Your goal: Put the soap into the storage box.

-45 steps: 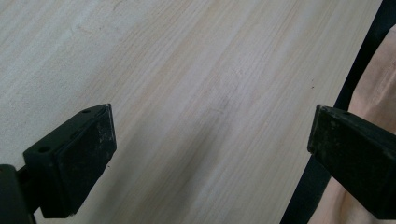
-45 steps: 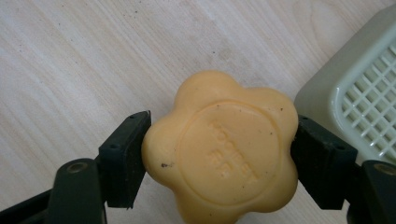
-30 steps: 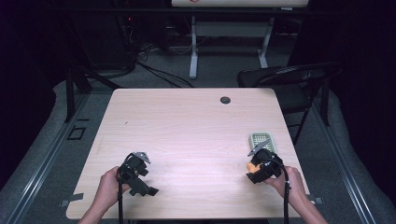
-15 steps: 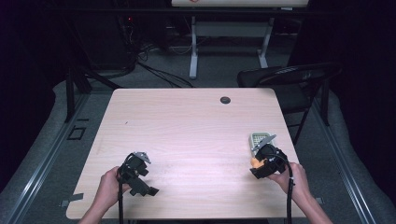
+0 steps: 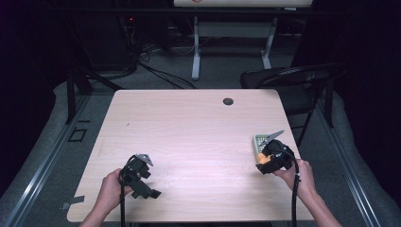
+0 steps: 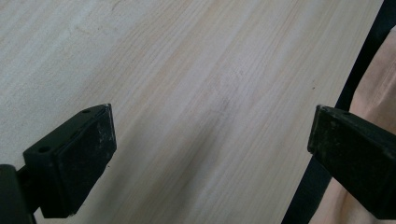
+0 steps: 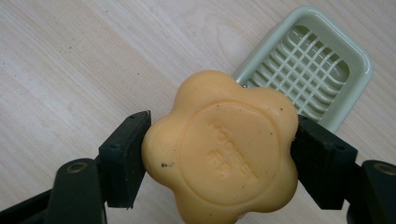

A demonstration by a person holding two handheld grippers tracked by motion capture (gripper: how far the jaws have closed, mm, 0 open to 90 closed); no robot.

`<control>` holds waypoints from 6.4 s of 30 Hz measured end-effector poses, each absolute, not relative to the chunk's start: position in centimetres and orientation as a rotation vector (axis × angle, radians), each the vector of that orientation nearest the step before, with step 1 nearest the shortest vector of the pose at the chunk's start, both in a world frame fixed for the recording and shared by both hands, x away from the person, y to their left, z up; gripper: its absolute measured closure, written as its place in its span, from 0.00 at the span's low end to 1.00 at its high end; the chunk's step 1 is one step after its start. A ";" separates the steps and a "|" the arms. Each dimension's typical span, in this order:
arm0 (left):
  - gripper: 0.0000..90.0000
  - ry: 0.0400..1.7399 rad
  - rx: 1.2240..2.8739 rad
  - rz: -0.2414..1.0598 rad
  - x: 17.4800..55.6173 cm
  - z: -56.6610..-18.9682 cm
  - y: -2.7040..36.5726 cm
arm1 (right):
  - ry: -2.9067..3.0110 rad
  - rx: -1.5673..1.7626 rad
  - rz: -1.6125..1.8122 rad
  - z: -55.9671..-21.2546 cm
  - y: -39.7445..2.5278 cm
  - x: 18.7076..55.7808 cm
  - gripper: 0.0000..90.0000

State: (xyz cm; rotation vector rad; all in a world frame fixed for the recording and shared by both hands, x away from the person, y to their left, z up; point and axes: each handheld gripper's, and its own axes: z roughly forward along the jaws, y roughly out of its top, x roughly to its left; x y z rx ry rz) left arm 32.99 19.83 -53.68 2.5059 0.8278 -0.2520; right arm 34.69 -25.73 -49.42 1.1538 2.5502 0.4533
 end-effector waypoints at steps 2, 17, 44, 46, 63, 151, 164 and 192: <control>0.01 0.828 2.506 -0.252 33.0 -53.7 19.8 | 2.540 1.164 0.470 -49.5 -25.7 34.9 0.29; 0.01 0.826 2.506 -0.254 33.0 -53.7 19.9 | 2.520 1.181 0.461 -49.3 -25.7 36.8 0.30; 0.01 0.827 2.505 -0.254 33.0 -53.7 19.9 | 2.481 1.268 0.479 -50.0 -26.3 40.5 0.29; 0.01 0.827 2.506 -0.254 33.0 -53.7 19.9 | 2.479 1.272 0.469 -50.2 -26.4 40.7 0.29; 0.01 0.826 2.505 -0.257 33.0 -53.7 19.9 | 2.480 1.342 0.472 -51.7 -27.6 42.3 0.29; 0.01 0.824 2.498 -0.253 33.0 -53.6 20.0 | 2.546 1.251 0.642 -47.4 -26.5 36.0 0.15; 0.01 0.820 2.500 -0.251 33.0 -53.5 19.9 | 2.638 1.166 0.617 -48.0 -24.9 32.8 0.14; 0.01 0.823 2.508 -0.237 32.9 -53.5 19.8 | 2.802 1.117 0.497 -52.5 -22.8 28.6 0.13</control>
